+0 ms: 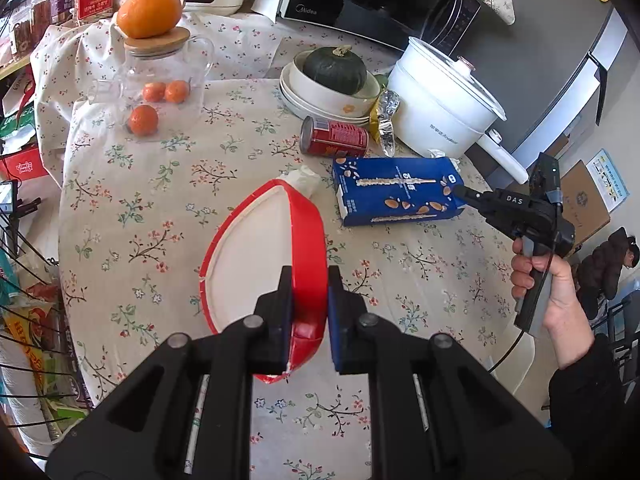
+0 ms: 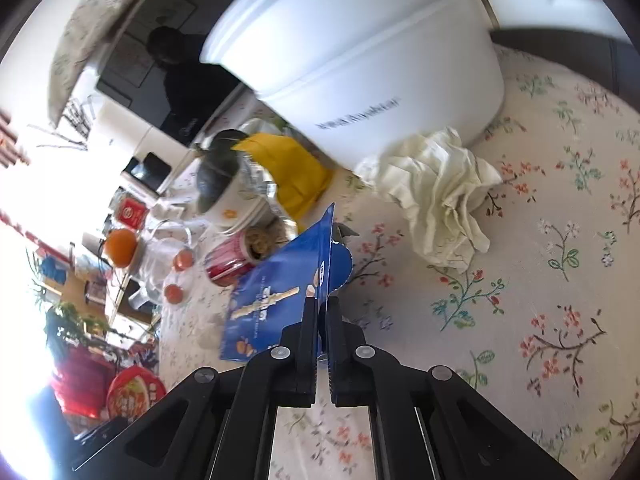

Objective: Collect trash
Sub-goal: 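Grasp the blue almond biscuit box with the right gripper while the left gripper holds the lid, then carry the lid and blue box over the bin and open both grippers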

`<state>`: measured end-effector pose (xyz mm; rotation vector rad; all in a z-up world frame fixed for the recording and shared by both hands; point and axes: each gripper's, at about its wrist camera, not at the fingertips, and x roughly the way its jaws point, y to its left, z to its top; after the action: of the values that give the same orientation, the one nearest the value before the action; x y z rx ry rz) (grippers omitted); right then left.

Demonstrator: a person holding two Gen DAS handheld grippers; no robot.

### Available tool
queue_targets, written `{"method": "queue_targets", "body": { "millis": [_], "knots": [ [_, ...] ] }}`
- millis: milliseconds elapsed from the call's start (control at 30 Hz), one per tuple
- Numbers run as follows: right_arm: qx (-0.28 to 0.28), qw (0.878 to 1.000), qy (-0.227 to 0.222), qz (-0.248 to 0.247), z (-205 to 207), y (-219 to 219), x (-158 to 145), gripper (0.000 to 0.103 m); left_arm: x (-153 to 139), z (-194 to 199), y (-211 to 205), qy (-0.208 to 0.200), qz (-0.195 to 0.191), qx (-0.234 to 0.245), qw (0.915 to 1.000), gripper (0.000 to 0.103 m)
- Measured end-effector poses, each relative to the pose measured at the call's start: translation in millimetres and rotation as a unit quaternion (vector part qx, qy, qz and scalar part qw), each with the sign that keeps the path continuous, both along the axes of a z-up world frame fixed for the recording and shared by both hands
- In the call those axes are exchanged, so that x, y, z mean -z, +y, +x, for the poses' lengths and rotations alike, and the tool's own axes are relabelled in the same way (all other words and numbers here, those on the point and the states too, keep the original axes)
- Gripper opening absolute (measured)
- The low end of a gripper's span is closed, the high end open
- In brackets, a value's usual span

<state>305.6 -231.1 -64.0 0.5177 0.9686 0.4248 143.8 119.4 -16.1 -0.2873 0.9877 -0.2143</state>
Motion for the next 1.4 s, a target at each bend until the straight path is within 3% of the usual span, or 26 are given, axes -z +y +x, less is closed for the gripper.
{"method": "queue_targets", "body": {
  "millis": [233,400,600,867,1133,1400],
  "knots": [
    [-0.017,0.995,-0.048,-0.087,-48,16,-68,0.002,-6,-7,-3,-0.01,-0.007,0.007,0.9999,0.016],
    [-0.011,0.987,-0.064,-0.146,-90,14,-98,0.002,-11,-13,-11,-0.019,-0.015,0.02,0.9995,0.016],
    [0.021,0.981,-0.069,-0.181,-136,-3,-114,0.002,-17,-22,-31,-0.03,-0.013,0.043,0.9985,0.016],
    [0.076,0.978,-0.068,-0.179,-180,-37,-128,0.002,-27,-36,-63,-0.049,-0.002,0.082,0.9954,0.016],
    [0.12,0.967,-0.092,-0.206,-221,-83,-152,0.002,-30,-44,-103,-0.062,0.01,0.118,0.991,0.016],
    [0.156,0.952,-0.085,-0.25,-255,-127,-151,0.002,-30,-54,-146,-0.065,0.0,0.164,0.9843,0.016]
  ]
}}
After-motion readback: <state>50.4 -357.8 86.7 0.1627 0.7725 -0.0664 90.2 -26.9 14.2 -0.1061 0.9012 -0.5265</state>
